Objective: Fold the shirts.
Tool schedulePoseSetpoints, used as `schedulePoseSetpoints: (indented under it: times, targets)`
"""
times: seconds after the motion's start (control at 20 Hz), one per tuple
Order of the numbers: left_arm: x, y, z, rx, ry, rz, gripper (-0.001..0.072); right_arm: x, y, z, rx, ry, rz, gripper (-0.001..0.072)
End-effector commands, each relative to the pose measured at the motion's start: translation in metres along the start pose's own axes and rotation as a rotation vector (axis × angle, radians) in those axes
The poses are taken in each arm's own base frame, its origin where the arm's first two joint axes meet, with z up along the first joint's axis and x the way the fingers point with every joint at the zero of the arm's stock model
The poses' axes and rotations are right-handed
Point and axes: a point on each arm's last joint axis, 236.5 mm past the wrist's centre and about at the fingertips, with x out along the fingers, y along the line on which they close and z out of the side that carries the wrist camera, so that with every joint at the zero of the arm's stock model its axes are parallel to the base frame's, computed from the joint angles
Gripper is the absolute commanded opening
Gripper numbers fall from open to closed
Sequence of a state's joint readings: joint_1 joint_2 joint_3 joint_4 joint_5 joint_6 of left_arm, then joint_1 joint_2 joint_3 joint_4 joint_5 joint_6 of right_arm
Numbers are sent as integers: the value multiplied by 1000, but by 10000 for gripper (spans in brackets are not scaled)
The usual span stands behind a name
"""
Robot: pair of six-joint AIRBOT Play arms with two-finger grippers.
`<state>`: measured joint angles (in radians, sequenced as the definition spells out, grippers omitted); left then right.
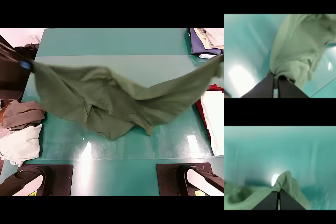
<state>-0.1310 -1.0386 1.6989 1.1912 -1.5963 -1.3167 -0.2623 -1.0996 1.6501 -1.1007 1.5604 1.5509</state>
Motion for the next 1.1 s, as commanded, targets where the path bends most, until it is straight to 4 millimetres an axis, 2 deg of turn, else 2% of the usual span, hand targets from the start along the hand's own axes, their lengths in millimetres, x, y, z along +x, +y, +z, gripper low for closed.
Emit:
schedulePoseSetpoints:
  times: [0.0, 0.05, 0.15, 0.25, 0.3, 0.35, 0.4, 0.45, 0.5, 0.6, 0.75, 0.85, 0.95, 1.05]
  targets:
    - [80, 57, -52, -66, 185, 107, 31, 101, -4, -24, 25, 190, 46, 19]
    - [99, 70, -60, -79, 200, 133, 32, 127, -9, -24, 41, 193, 47, 19]
    - [121, 82, -66, -89, 203, 152, 31, 164, -18, -15, 67, 163, 39, 21]
    - [127, 86, -63, -91, 191, 156, 32, 183, -27, -5, 70, 133, 30, 40]
    - [127, 86, -61, -90, 183, 159, 32, 185, -31, -5, 52, 139, 30, 294]
    - [127, 87, -60, -89, 180, 160, 32, 183, -37, -10, 61, 167, 25, 623]
    - [127, 86, -61, -89, 182, 159, 31, 179, -45, -17, 58, 201, 21, 622]
    - [127, 86, -61, -90, 183, 158, 32, 174, -54, -30, 69, 245, 18, 567]
    - [127, 86, -62, -90, 187, 157, 32, 169, -64, -48, 89, 288, 13, 531]
    - [127, 86, -62, -91, 189, 156, 32, 165, -75, -94, 161, 367, 12, 531]
    - [127, 86, -61, -91, 184, 157, 32, 168, -55, -180, 286, 489, 96, 531]
    - [127, 86, -62, -91, 185, 157, 32, 178, -42, -228, 331, 534, 121, 531]
    - [127, 86, -62, -91, 185, 156, 32, 189, -29, -262, 364, 562, 145, 530]
    - [127, 85, -62, -91, 188, 155, 32, 201, -13, -280, 402, 569, 179, 529]
